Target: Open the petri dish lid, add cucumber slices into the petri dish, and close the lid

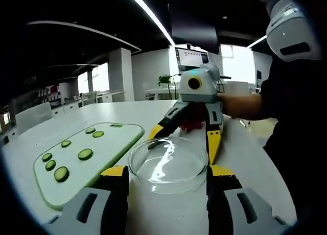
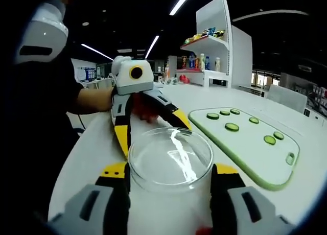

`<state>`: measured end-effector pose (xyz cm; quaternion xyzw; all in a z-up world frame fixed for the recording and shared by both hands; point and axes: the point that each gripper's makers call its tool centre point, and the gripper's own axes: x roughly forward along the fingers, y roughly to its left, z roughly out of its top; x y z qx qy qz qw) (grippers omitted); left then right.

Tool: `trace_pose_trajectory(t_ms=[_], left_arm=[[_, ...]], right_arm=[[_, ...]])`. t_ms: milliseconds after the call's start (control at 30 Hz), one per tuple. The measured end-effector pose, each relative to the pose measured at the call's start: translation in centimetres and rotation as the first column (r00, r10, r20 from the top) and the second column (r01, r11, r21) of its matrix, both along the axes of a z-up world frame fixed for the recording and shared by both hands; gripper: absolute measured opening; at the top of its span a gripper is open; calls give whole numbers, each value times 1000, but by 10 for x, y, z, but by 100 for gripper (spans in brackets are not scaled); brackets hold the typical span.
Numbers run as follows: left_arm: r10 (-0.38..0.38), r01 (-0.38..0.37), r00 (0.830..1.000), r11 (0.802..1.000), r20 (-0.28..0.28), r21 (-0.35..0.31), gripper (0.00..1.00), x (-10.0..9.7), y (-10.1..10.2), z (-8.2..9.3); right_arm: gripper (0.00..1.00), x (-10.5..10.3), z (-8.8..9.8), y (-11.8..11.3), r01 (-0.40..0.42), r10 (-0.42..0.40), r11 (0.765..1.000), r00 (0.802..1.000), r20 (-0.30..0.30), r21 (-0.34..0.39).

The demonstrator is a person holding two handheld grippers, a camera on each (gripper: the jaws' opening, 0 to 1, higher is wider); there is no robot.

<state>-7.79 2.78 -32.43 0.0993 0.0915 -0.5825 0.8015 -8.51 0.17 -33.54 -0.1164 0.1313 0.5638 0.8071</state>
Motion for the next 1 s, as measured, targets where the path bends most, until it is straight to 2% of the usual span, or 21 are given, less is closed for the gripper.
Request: trace_pose_trajectory(t_ms=[300, 667, 1000], left_arm=[[6, -6, 1000, 1000, -1, -6, 62, 1, -1, 2], [1, -1, 1000, 999, -7, -41, 62, 1, -4, 10], [-3, 4, 1000, 999, 3, -32, 63, 2, -4, 8]], right_arm=[[60, 0, 5, 2, -1, 0, 1000, 1000, 27, 3], [60, 4, 11, -2, 3, -3, 1000, 1000, 6, 29], [60, 5, 9, -2, 2, -2, 1000, 1000, -8, 31]])
